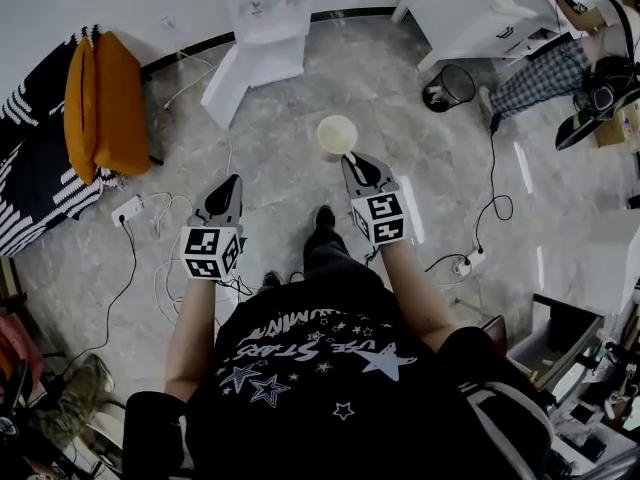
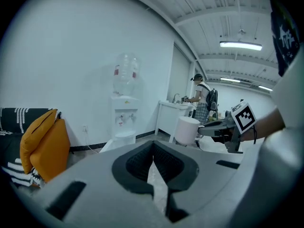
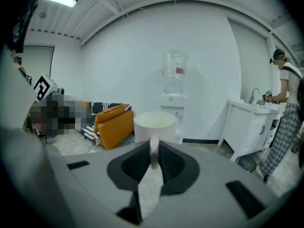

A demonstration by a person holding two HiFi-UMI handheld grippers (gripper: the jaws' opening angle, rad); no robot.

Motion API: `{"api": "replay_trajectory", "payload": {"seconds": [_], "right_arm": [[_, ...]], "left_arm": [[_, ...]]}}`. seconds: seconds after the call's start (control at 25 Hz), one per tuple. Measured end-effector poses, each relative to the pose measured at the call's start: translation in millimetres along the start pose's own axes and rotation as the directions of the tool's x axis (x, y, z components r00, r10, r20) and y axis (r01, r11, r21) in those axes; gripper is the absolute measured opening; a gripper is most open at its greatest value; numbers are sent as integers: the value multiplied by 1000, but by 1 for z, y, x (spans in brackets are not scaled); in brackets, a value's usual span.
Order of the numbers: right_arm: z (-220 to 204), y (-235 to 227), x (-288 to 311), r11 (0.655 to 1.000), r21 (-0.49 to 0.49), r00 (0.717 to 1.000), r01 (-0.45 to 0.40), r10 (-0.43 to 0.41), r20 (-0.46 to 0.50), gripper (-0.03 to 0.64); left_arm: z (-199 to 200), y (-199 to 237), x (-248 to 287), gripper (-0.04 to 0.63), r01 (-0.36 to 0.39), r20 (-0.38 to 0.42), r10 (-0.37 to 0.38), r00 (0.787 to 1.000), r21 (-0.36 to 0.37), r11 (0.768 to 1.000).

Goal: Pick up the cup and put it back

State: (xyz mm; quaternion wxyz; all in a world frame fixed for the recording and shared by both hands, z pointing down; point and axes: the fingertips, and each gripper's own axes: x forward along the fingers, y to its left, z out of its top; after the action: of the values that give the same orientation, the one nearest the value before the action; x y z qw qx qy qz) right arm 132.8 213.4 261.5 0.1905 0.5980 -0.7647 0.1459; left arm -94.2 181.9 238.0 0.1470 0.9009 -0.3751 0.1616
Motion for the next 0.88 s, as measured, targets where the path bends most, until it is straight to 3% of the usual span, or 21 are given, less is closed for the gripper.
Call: {"api": "replay_trajectory", "payload": {"seconds": [0.2,0.44,0.64,0.88], "right_arm": [[19,-57,53,995,-48,996,-88,88,-12,44],[15,-97,109,979,-66,980,-192,188,-60,45],[4,-119,165,979,-52,977,-197,192,-88,45],[-33,-132,240,990,8,981,-140,140,-131,44]], "left_arm": [[30,0,67,9,-72,8,72,997,-25,997],[36,13,117,9,-184,15,185,983,-75,980],[27,34,156,9,-211,10,213,977,-124,970],[-26,80,212,9,-211,-20,211,977,-182,960]]}}
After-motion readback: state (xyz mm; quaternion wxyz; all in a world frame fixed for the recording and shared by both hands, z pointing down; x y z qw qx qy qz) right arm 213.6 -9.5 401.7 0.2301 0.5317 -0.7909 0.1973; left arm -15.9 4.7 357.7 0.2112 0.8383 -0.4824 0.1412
